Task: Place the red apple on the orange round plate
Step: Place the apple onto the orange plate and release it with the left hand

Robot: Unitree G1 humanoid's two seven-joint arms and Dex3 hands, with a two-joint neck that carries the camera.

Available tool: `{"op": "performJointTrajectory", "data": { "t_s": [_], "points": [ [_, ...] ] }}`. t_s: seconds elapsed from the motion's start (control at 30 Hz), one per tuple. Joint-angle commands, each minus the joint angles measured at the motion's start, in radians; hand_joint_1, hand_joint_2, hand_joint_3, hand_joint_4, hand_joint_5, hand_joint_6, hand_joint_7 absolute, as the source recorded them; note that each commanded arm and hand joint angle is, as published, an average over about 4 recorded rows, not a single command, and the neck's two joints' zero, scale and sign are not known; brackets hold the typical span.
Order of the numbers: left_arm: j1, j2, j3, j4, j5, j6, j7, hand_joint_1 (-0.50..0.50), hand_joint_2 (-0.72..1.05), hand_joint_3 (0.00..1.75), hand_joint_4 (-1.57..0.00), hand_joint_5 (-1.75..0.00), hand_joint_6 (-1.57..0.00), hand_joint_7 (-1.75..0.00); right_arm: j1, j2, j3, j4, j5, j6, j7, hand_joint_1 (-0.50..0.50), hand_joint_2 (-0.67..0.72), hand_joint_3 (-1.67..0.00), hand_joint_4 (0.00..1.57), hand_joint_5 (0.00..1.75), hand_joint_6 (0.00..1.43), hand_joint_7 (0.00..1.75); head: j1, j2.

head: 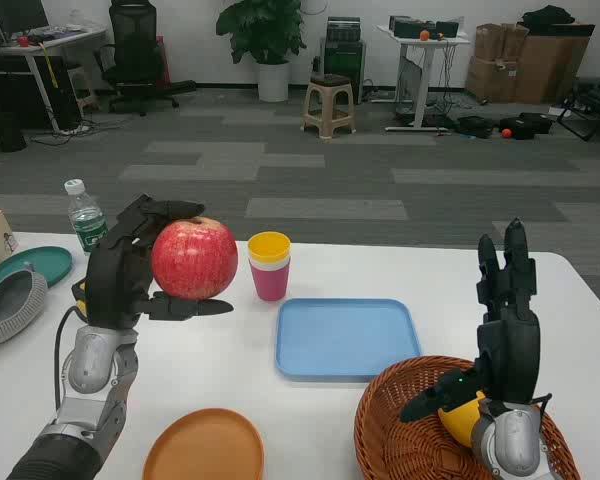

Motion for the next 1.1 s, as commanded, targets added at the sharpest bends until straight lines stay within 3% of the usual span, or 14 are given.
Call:
{"op": "performJointTrajectory", "data": {
  "t_s": [0.03, 0.43, 0.57, 0.97, 1.1],
  "points": [
    [-0.004, -0.006, -0.042, 0.004, 0.0, 0.0, 0.003, 0.48, 0.69, 0.03, -1.5, -1.75, -1.02, -1.33, -0.014, -0.005, 0.001, -0.002, 0.006, 0.0, -0.002, -0.21, 0.66, 0.0, 0.03, 0.0, 0.0, 0.0, 0.004, 0.004],
    [-0.005, -0.006, -0.043, 0.004, 0.0, 0.0, 0.003, 0.48, 0.69, 0.0, -1.5, -1.75, -1.02, -1.33, -0.014, -0.005, 0.0, -0.002, 0.008, 0.0, -0.002, -0.21, 0.66, 0.0, 0.06, 0.0, 0.0, 0.0, -0.001, 0.005],
    [-0.006, -0.006, -0.045, 0.006, -0.001, 0.0, 0.003, 0.48, 0.69, 0.07, -1.5, -1.75, -1.02, -1.33, -0.014, -0.005, 0.0, -0.002, 0.008, 0.0, -0.002, -0.21, 0.66, 0.0, 0.06, 0.0, 0.0, 0.0, -0.002, 0.003],
    [-0.007, -0.006, -0.046, 0.006, -0.002, -0.002, 0.003, 0.48, 0.69, 0.0, -1.5, -1.75, -1.03, -1.33, -0.014, -0.005, 0.001, -0.003, 0.008, 0.0, -0.002, -0.21, 0.66, 0.0, 0.09, 0.0, 0.0, 0.0, -0.002, -0.001],
    [-0.006, -0.004, -0.054, 0.007, -0.003, -0.002, 0.003, 0.48, 0.69, 0.02, -1.5, -1.75, -1.02, -1.33, -0.014, -0.005, 0.001, -0.002, 0.008, 0.0, -0.002, -0.21, 0.66, 0.0, 0.09, 0.0, 0.0, 0.0, -0.017, -0.102]
  ]
}}
